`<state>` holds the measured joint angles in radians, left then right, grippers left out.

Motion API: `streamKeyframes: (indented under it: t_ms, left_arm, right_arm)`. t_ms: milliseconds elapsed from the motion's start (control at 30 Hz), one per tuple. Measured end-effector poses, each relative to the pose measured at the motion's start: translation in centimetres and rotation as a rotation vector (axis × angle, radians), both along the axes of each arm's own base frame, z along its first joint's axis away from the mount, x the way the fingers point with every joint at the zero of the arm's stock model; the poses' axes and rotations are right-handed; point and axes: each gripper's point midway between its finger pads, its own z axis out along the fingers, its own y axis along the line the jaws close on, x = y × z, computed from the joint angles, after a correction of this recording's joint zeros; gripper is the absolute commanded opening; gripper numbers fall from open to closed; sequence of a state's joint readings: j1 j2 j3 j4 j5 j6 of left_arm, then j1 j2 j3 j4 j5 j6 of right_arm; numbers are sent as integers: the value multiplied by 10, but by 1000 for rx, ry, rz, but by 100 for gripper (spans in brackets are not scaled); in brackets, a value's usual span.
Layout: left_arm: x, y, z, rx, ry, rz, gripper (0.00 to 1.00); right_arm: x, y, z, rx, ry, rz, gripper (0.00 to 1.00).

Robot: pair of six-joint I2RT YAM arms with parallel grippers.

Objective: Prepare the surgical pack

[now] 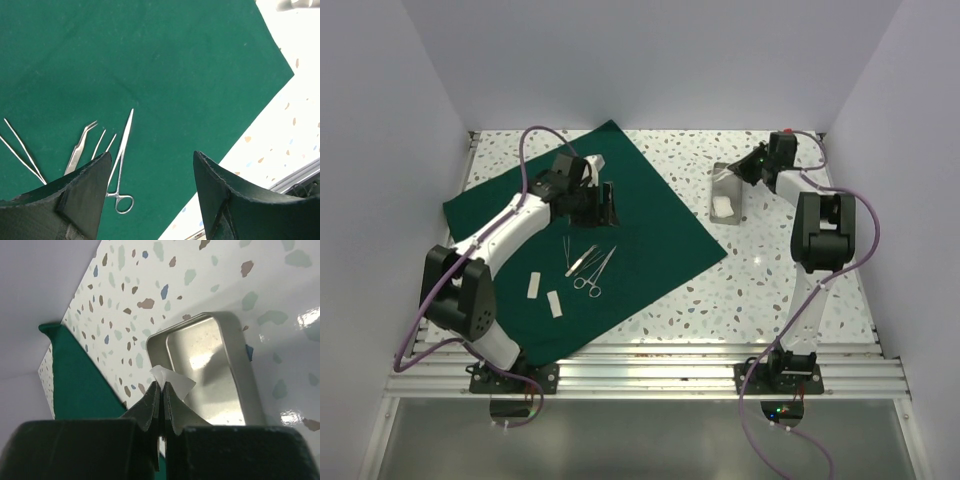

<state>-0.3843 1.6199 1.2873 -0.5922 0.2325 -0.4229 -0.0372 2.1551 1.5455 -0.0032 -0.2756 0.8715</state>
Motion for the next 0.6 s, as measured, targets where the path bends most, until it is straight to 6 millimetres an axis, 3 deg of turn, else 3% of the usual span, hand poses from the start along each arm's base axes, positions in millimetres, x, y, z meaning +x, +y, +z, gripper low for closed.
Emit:
streamKeyframes:
  t_ms: [267,600]
  left_arm:
    - [-2,3,-14,7,39,3,70]
    - [-2,3,-18,7,52,2,70]
  right_arm:
    - [16,-21,-19,-25,-2,6,2]
    - [2,-15,-36,-73,25,107,5]
